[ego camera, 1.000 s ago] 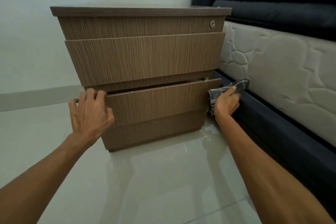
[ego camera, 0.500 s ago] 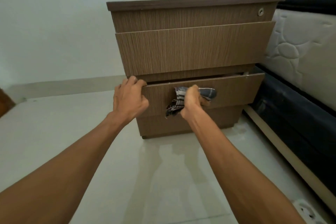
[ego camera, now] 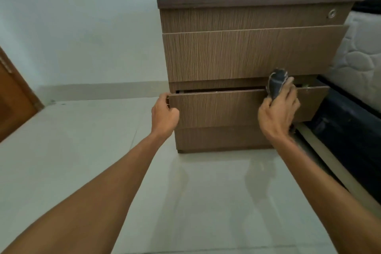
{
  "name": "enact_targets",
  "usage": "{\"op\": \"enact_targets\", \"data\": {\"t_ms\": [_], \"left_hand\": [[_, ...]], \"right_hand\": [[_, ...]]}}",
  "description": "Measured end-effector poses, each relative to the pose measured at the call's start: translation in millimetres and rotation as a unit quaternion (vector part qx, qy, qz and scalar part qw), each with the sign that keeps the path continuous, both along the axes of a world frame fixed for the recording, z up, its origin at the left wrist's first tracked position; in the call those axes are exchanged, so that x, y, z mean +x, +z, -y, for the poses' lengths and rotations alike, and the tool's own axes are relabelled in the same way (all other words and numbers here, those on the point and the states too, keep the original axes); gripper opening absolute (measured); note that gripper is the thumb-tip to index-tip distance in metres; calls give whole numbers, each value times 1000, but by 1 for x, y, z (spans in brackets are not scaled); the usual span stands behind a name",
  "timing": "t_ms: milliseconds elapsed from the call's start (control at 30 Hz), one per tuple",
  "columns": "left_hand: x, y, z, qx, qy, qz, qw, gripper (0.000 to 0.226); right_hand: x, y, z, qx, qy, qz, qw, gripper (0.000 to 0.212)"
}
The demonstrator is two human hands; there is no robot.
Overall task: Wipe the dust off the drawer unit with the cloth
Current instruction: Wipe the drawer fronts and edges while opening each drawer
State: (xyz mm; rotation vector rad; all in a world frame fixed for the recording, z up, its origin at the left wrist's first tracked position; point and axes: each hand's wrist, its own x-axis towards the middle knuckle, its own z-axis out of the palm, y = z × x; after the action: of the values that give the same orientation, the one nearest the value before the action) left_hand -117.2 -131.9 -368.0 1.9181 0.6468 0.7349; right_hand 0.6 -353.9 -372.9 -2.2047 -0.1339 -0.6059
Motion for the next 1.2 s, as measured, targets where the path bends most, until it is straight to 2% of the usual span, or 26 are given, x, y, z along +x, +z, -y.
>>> {"op": "enact_targets", "data": {"t_ms": [67,200,333,467,600,667,733,833,900,967,1100,1200], "left_hand": [[-2,-4,-3,-39,-21,13,999,50],[-3,2,-11,-77,-25,21,997,46],[-8,11,-19,-187,-28,31,981,38],[-11,17,-27,-256,-48,42,965,45],[-10,19,-43,-309,-49,35,949,64],[-9,20,-45,-289,-75,7,954,65],[-8,23,-43,-256,-85,-17,963,55],[-4,19,-38,-182,-69,-24,981,37],[0,11,-34,-139,-52,-14,989,33],[4,5,-28,-87,-24,-4,996,35],[8,0,-14,12,19,-8,1000,34],[6,-5,-6,201,69,-20,977,34]], "right_hand": [[-1,-12,-12,-93,4,5,996,72],[-29,-22,-59,-185,59,37,980,76],[-52,-27,-109,-234,136,96,958,82],[-53,-36,-146,-306,215,218,902,86],[-38,-50,-150,-400,231,341,819,88],[-27,-60,-141,-471,240,402,748,87],[-17,-72,-131,-529,255,434,683,89],[-8,-84,-120,-561,265,443,647,97],[0,-88,-110,-573,273,454,625,99],[10,-89,-94,-575,278,458,618,101],[33,-88,-48,-567,278,438,640,107],[42,-92,-6,-541,251,398,697,110]]}}
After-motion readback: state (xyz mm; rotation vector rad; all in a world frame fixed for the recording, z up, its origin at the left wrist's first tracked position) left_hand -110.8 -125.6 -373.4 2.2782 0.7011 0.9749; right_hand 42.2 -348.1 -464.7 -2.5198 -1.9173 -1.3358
